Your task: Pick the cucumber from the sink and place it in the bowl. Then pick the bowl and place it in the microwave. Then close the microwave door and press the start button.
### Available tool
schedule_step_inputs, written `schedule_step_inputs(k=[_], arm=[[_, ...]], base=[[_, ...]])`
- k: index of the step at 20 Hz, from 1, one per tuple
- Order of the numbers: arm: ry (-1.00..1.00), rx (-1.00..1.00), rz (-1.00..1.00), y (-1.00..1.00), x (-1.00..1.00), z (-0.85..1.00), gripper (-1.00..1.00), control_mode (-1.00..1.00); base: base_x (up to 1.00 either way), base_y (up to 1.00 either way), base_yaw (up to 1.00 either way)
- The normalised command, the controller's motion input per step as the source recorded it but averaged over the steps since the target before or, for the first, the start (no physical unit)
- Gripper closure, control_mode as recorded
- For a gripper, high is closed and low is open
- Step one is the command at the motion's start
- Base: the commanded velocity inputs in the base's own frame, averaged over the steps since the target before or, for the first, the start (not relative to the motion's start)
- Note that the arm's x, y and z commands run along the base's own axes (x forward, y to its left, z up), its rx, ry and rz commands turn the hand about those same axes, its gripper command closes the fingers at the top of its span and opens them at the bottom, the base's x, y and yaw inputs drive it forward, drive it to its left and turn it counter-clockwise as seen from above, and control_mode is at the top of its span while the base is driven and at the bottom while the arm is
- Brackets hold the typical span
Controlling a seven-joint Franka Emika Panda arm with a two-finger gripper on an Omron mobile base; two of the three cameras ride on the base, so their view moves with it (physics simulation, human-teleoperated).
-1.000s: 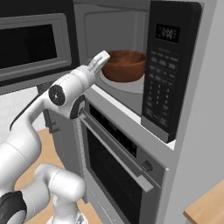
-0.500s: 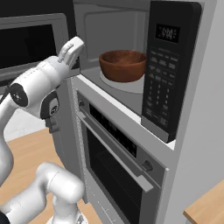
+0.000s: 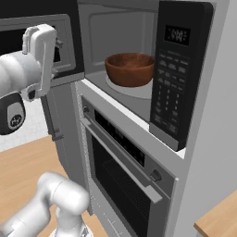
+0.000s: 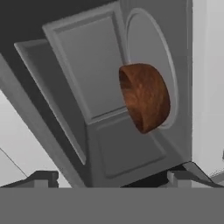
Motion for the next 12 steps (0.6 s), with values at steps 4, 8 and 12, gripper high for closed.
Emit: schedule_step_inputs(k=[4, 8, 12], arm=[[0.16, -0.16, -0.01, 0.67, -1.0, 0.0, -1.0, -1.0], [0.0, -0.06, -0.03, 0.81, -0.99, -0.08, -1.0, -1.0], [-0.06, -0.04, 0.0, 0.93, -0.64, -0.36, -1.0, -1.0]], base=[[0.0, 0.0, 0.0], [0.0, 0.0, 0.0], [0.0, 0.0, 0.0]])
